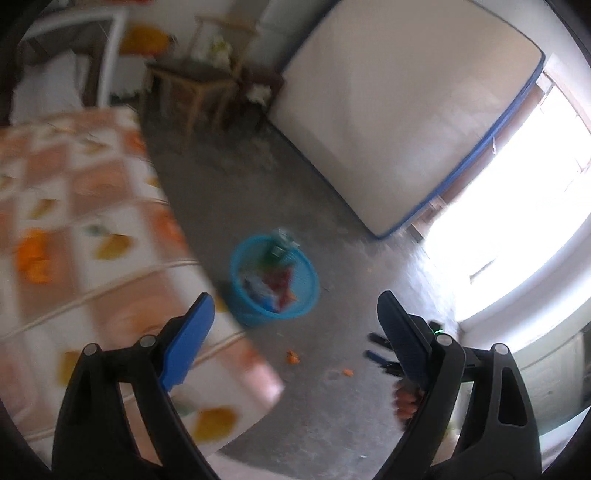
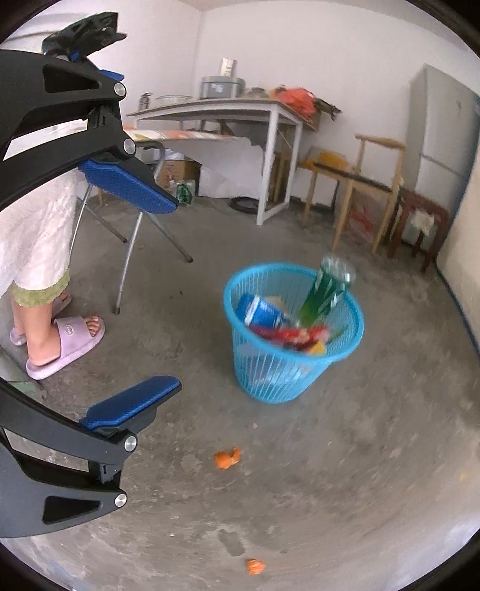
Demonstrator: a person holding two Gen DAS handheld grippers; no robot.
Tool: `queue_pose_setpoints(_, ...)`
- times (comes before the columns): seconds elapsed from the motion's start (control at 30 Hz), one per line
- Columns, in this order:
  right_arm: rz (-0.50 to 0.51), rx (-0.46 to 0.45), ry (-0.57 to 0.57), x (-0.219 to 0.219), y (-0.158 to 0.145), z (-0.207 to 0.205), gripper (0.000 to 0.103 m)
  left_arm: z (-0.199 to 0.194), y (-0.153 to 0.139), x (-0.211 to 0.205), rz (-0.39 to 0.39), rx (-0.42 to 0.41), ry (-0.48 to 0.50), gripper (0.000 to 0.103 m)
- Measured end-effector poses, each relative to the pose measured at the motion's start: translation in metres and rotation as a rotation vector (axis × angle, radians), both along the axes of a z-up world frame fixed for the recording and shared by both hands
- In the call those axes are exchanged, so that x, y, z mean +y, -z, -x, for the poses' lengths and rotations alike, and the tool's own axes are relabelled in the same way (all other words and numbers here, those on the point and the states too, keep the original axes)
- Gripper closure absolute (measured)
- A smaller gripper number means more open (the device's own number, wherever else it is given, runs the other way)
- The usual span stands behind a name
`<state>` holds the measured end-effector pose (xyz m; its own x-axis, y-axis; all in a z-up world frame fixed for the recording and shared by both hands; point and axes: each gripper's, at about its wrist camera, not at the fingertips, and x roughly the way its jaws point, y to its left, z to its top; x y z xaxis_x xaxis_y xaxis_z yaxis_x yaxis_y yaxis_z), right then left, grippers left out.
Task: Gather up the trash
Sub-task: 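Move both tools back to the table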
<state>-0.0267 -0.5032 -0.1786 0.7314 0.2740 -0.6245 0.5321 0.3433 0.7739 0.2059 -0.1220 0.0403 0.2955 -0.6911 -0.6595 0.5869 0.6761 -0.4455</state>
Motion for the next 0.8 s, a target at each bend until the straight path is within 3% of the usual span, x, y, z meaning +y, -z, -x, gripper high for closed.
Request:
queue_pose_setpoints(0.2, 0.11, -0.098, -0.156, 0.042, -0.062, -0.03, 0.016, 0.024, -0.01, 0.106, -0.062, -0.112, -0.143, 0.017)
queue_pose_setpoints(0.4, 0.239, -0.207, -0.402, 0.112, -0.135, -0.086, 0.016, 0.04, 0.007, 0.187, -0.076, -0.105, -0.313, 0.017)
queue_pose_setpoints(0.63, 0.289, -0.274, -0.656, 0.206, -0.178, -0.151, 0.016, 0.051, 0.032, 0.25, -0.076, -0.091, -0.442, 0.017)
queue_pose_setpoints(0.8, 0.316, -0.274, -0.775, 0.268, -0.187, -0.186, 0.016, 0.044, 0.043, 0.281, -0.034, -0.082, -0.512, 0.018)
